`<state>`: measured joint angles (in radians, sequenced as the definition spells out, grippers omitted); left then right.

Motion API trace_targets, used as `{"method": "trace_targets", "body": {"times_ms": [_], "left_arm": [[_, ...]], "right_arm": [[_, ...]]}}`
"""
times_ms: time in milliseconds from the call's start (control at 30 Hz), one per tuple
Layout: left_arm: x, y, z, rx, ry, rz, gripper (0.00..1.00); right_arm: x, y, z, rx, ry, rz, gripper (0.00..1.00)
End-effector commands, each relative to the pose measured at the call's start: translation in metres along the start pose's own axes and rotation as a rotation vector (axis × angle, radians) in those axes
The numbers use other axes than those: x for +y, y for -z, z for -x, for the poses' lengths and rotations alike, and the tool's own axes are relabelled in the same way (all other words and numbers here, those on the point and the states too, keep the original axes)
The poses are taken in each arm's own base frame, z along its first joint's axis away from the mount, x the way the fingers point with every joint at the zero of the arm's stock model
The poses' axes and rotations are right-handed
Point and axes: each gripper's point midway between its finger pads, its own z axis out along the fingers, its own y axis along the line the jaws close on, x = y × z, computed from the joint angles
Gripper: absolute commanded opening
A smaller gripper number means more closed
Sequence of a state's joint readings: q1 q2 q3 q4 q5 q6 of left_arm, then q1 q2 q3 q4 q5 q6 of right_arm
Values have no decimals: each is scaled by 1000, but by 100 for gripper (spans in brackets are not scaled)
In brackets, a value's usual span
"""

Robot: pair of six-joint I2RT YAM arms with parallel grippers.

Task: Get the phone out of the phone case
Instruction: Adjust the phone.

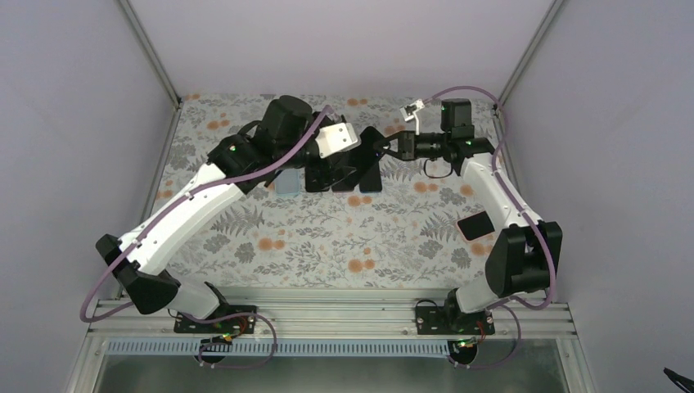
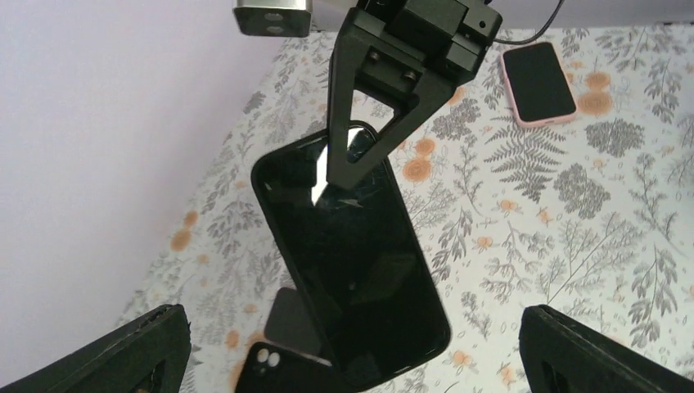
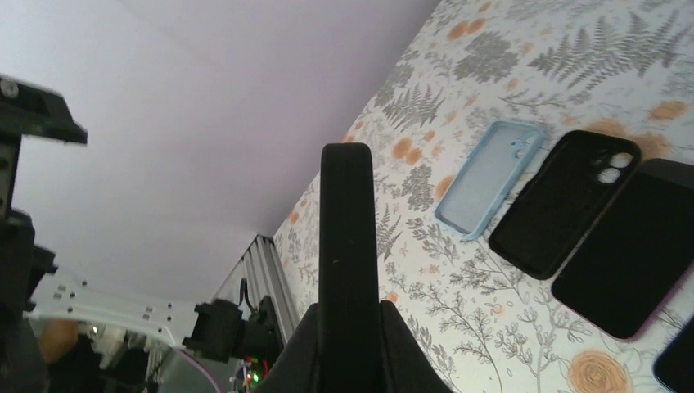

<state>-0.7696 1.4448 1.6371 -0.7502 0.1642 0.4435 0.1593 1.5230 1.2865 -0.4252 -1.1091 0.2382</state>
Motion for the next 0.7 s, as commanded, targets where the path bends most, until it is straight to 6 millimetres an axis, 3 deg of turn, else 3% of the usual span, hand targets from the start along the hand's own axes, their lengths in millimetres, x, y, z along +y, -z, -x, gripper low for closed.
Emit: {"method": "trace_targets", "body": {"times_ms": [0,267,467,667], "left_arm": [[2,17,-17,103,-123,9,100],[-11,21,-25,103,-55,-55,100],[-2,26,-14,32,66,-128,100],[-16,30,-5,-37,116,-271,100]], "right_arm": [[56,2,3,25,227,93,4],[90,-7,-17,75,398,128,4],[109,-3,-29,82,503,150,4],[134,2,-37,75,583,197,4]]}}
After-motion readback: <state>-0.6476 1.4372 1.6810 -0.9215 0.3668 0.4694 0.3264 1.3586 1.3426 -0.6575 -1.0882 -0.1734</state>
